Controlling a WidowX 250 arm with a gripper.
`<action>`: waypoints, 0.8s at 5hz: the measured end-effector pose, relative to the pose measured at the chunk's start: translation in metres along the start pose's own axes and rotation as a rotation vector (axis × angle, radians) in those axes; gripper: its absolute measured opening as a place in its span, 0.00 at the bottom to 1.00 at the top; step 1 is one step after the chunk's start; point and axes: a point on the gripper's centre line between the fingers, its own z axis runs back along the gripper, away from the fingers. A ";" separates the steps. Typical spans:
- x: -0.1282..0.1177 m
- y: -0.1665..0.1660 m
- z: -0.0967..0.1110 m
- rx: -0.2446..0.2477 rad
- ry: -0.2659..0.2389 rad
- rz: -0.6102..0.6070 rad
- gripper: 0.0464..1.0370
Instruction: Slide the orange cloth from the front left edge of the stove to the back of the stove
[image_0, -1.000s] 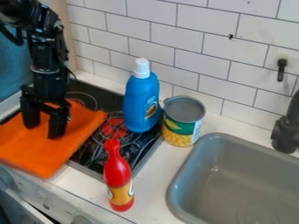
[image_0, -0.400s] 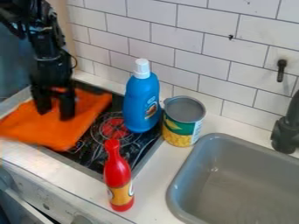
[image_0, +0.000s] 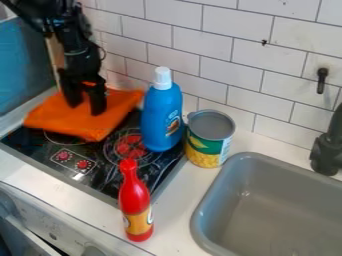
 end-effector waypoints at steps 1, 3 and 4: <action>0.013 -0.003 0.000 0.005 -0.022 -0.019 0.97; 0.005 -0.010 0.006 0.062 -0.006 0.020 0.96; 0.000 -0.015 0.011 0.047 0.018 0.006 0.96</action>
